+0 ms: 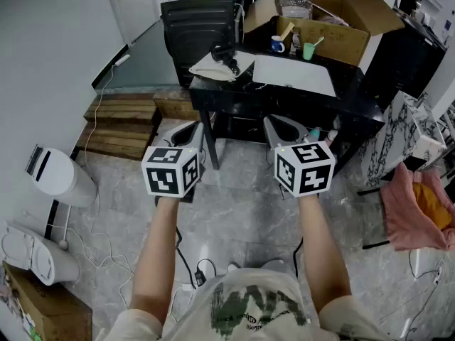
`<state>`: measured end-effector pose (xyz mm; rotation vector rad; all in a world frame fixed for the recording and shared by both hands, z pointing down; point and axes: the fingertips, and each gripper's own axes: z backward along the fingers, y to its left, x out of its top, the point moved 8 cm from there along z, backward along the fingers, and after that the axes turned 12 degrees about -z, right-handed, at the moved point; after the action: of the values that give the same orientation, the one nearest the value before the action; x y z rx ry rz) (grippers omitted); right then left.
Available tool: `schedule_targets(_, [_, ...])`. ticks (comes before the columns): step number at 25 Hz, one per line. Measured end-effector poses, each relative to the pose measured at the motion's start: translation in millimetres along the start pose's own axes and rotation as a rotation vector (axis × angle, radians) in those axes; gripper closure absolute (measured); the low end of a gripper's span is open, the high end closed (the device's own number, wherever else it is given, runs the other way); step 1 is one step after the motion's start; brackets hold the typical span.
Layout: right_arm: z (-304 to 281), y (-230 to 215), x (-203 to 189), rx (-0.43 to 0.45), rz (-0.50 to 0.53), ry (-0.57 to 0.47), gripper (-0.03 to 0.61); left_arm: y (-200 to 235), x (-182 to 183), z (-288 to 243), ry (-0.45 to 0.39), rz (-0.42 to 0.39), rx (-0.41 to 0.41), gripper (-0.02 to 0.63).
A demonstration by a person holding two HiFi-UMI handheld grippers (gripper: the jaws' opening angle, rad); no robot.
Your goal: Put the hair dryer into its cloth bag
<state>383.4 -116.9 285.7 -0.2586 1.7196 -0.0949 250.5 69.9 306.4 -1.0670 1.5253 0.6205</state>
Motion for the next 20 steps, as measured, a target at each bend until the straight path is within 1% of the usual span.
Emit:
schedule_targets(5, [-3, 5, -4, -0.002, -0.003, 0.007, 0.578, 7, -3, 3, 0.001, -0.007, -0.001, 0.609])
schedule_targets(12, [-13, 3, -7, -0.002, -0.013, 0.022, 0.54, 13, -2, -4, -0.016, -0.005, -0.002, 0.609])
schedule_targets(14, [-17, 0, -8, 0.001, -0.016, 0.027, 0.514, 14, -3, -9, -0.021, -0.003, -0.007, 0.604])
schedule_targets(16, [-23, -4, -8, 0.004, -0.025, 0.033, 0.486, 15, -4, -15, -0.023, -0.004, -0.011, 0.568])
schedule_targets(20, [-41, -13, -6, 0.017, -0.036, 0.036, 0.445, 24, -3, -30, -0.017, -0.005, 0.002, 0.543])
